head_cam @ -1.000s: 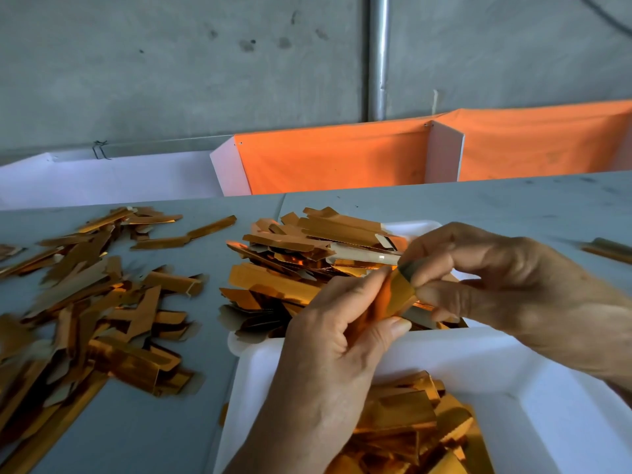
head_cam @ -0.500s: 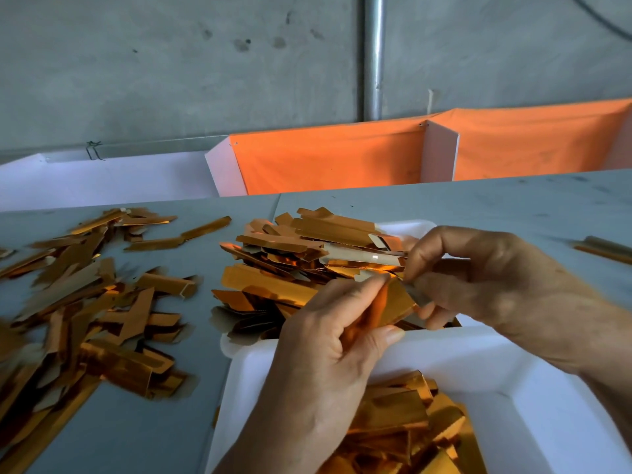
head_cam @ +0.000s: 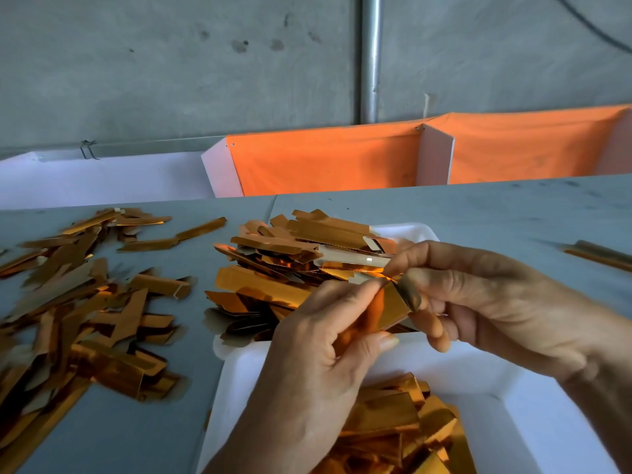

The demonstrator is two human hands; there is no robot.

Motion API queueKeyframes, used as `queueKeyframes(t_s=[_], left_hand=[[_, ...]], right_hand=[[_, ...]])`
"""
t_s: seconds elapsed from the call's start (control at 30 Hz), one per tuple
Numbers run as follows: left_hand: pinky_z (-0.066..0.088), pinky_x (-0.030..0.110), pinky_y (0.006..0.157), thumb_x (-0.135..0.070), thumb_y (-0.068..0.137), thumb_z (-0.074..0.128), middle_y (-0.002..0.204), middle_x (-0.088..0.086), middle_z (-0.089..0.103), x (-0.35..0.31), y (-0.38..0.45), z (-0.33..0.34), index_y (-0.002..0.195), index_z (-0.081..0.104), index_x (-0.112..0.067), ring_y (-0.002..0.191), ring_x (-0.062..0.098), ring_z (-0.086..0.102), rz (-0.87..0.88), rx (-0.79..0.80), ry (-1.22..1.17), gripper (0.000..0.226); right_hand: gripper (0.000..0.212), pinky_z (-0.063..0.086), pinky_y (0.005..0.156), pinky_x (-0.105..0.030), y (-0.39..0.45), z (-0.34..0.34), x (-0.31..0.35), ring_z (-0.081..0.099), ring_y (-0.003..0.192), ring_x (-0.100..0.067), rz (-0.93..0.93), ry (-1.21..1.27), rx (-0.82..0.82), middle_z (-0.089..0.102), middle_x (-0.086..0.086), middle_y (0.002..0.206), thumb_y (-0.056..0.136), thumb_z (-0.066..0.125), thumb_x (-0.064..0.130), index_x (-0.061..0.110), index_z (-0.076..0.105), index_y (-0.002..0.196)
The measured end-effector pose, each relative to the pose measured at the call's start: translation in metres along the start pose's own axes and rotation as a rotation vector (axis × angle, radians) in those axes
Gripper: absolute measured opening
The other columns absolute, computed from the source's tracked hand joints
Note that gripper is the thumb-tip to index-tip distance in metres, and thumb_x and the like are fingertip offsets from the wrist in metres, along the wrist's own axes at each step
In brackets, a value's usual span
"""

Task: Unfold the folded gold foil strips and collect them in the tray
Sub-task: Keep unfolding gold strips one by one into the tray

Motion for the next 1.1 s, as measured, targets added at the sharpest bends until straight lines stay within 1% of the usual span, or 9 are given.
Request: queueKeyframes(t_s=[0.17,0.27,0.37,0.53,0.73,0.8,0.9,1.0,1.1], left_hand=[[0.038,0.001,0.081,-0.023,0.082,0.069,0.106,-0.023,0.056,-0.0006,-0.0002,-0.0001,0.126,0.057,-0.037,0.107,-0.005,0.052,0.015,0.014,0.021,0.047],[0.038,0.002,0.081,-0.023,0.084,0.068,0.106,-0.023,0.056,-0.0016,-0.0004,0.0001,0.126,0.056,-0.039,0.107,-0.004,0.052,0.027,0.025,0.032,0.047],[0.039,0.003,0.082,-0.028,0.083,0.066,0.107,-0.024,0.055,-0.0021,-0.0007,0.0001,0.125,0.055,-0.042,0.106,-0.005,0.053,0.033,0.031,0.041,0.046],[0.038,0.001,0.082,-0.028,0.083,0.066,0.111,-0.029,0.052,-0.0016,-0.001,0.0002,0.124,0.05,-0.048,0.109,-0.01,0.048,0.026,0.045,0.041,0.048],[0.038,0.001,0.081,-0.032,0.082,0.063,0.111,-0.028,0.054,-0.0028,-0.0002,-0.0006,0.123,0.049,-0.049,0.109,-0.008,0.05,0.046,0.041,0.001,0.047],[0.038,0.001,0.082,-0.035,0.083,0.063,0.112,-0.028,0.054,-0.002,-0.0004,0.0,0.126,0.05,-0.045,0.109,-0.007,0.05,0.05,0.051,0.004,0.047],[0.037,0.001,0.083,-0.035,0.084,0.063,0.115,-0.029,0.052,-0.0011,-0.0006,0.0003,0.131,0.05,-0.04,0.111,-0.008,0.049,0.059,0.052,0.059,0.049],[0.034,0.0,0.086,-0.034,0.08,0.06,0.118,-0.031,0.05,-0.0021,0.0,0.0,0.131,0.049,-0.041,0.112,-0.01,0.047,0.073,0.036,0.107,0.052],[0.036,-0.001,0.083,-0.035,0.083,0.064,0.118,-0.032,0.05,-0.0009,-0.0004,-0.0022,0.129,0.05,-0.041,0.113,-0.011,0.047,0.06,0.014,0.06,0.049]], right_hand=[[0.021,0.051,0.048,-0.022,0.0005,0.0021,-0.0012,0.056,0.05,-0.012,0.022,-0.074,-0.049,0.059,-0.003,0.063,0.07,0.081,0.011,0.015,0.072,0.088],[0.023,0.051,0.048,-0.022,-0.0006,0.0018,0.0006,0.056,0.05,-0.013,0.032,-0.124,-0.064,0.059,-0.006,0.062,0.065,0.082,0.01,0.013,0.071,0.085],[0.019,0.051,0.049,-0.021,-0.0016,0.0019,0.0027,0.057,0.051,-0.014,0.042,-0.171,-0.064,0.06,-0.007,0.062,0.066,0.077,0.015,0.012,0.069,0.084],[0.013,0.048,0.05,-0.021,-0.0019,0.001,0.0024,0.055,0.05,-0.016,0.068,-0.257,-0.091,0.058,-0.013,0.062,0.07,0.072,0.013,0.013,0.068,0.082],[0.013,0.049,0.048,-0.023,-0.0033,-0.0007,0.0028,0.056,0.05,-0.018,0.064,-0.181,-0.125,0.057,-0.014,0.063,0.07,0.067,0.008,0.01,0.068,0.083],[0.014,0.048,0.046,-0.023,-0.0037,-0.0009,0.003,0.055,0.049,-0.018,0.068,-0.191,-0.137,0.057,-0.014,0.062,0.07,0.067,0.008,0.01,0.068,0.083],[0.014,0.048,0.045,-0.023,-0.003,0.0003,0.0026,0.056,0.047,-0.018,0.055,-0.22,-0.157,0.057,-0.013,0.059,0.07,0.065,0.008,0.009,0.065,0.083],[0.012,0.048,0.044,-0.023,-0.0016,0.0018,0.0016,0.056,0.047,-0.019,0.03,-0.198,-0.171,0.057,-0.012,0.059,0.069,0.064,0.008,0.01,0.065,0.081],[0.011,0.048,0.043,-0.022,-0.0015,0.0039,0.0027,0.056,0.047,-0.018,0.015,-0.141,-0.166,0.057,-0.012,0.059,0.069,0.065,0.007,0.013,0.068,0.078]])
Point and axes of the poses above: each hand's wrist, its own y-axis towards the middle knuckle, its own z-axis out of the palm, x = y × z, the point moved 4 cm from there along y, towards the middle knuckle
